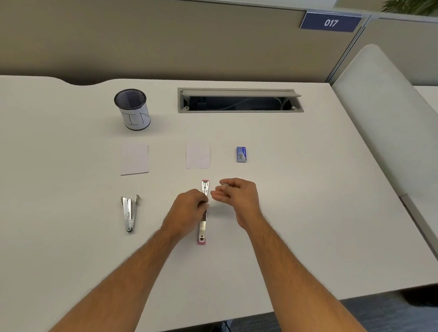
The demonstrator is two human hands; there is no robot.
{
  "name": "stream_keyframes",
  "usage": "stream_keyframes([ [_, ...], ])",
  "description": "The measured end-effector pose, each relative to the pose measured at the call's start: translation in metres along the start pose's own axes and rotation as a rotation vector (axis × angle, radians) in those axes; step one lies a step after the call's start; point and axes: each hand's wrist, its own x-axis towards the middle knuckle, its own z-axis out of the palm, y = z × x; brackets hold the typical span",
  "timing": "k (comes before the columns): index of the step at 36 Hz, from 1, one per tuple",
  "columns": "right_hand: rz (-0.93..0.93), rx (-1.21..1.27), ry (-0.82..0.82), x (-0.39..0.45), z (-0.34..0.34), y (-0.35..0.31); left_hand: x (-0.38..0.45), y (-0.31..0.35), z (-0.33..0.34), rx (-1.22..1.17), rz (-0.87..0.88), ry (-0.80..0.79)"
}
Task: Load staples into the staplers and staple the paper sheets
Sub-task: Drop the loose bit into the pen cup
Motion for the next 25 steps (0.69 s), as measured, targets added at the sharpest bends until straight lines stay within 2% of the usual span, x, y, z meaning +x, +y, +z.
stream_keyframes([
  [3,-0.033,-0.067,-0.035,-0.004,0.003,-0.001,-0.003,-0.002,-0.002,-0.034,-0.018,0.018],
  [6,-0.113,-0.162,-0.048,-0.006,0.007,-0.003,-0.004,0.003,-0.008,-0.161,-0.041,0.166],
  [8,-0.145,-0.197,-0.058,-0.007,0.012,-0.005,-0.002,0.011,-0.017,-0.338,-0.142,0.240],
  [11,-0.195,-0.246,-0.055,-0.008,0.020,-0.009,0.008,0.024,-0.033,-0.709,-0.353,0.170],
  [13,-0.237,-0.260,-0.066,-0.008,0.026,-0.012,0.012,0.030,-0.042,-0.869,-0.445,0.107],
  [19,-0.311,-0.256,-0.131,-0.004,0.038,-0.021,0.016,0.031,-0.058,-1.108,-0.614,0.099],
  [25,-0.314,-0.206,-0.192,0.001,0.050,-0.028,0.020,0.027,-0.069,-1.223,-0.651,0.104],
])
